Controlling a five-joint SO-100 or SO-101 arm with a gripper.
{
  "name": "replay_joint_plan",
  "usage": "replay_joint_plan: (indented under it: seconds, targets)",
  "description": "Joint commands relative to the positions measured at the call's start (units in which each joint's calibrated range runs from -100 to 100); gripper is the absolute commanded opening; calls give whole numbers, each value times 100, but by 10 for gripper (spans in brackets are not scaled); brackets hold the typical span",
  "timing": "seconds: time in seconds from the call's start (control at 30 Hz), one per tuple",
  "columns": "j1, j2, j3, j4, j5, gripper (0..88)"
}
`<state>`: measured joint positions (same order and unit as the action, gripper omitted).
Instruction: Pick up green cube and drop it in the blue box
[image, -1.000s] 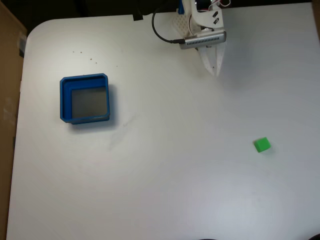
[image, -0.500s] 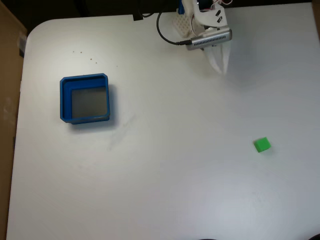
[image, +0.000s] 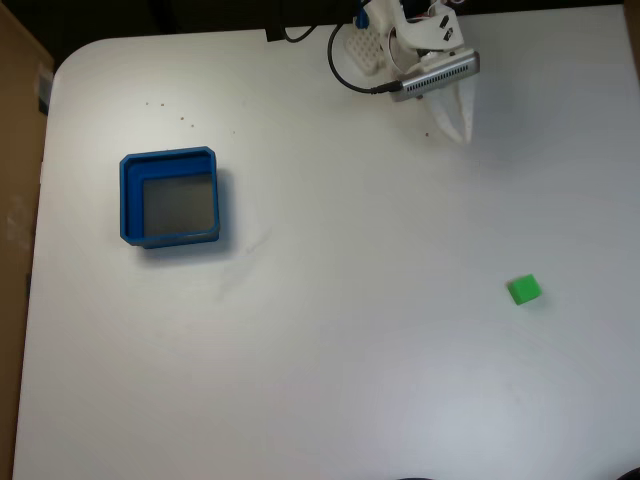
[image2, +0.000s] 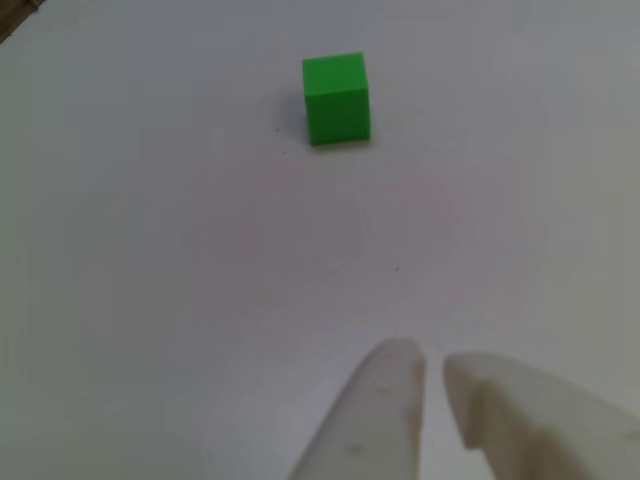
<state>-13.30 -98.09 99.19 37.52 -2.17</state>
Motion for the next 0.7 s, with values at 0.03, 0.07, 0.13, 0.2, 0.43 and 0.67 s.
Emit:
replay_joint_plan:
  seconds: [0.03, 0.07, 0.13, 0.2, 0.43, 0.67]
  targets:
    - [-36, 469, -552, -80, -15, 5]
    - [-36, 711, -705, -80, -15, 5]
    - [-43, 1271, -1076, -80, -15, 5]
    - [-43, 1806, -1509, -80, -15, 5]
    - [-50, 3060, -2828, -80, -20, 7]
    - [-57, 3946, -3858, -80, 15, 55]
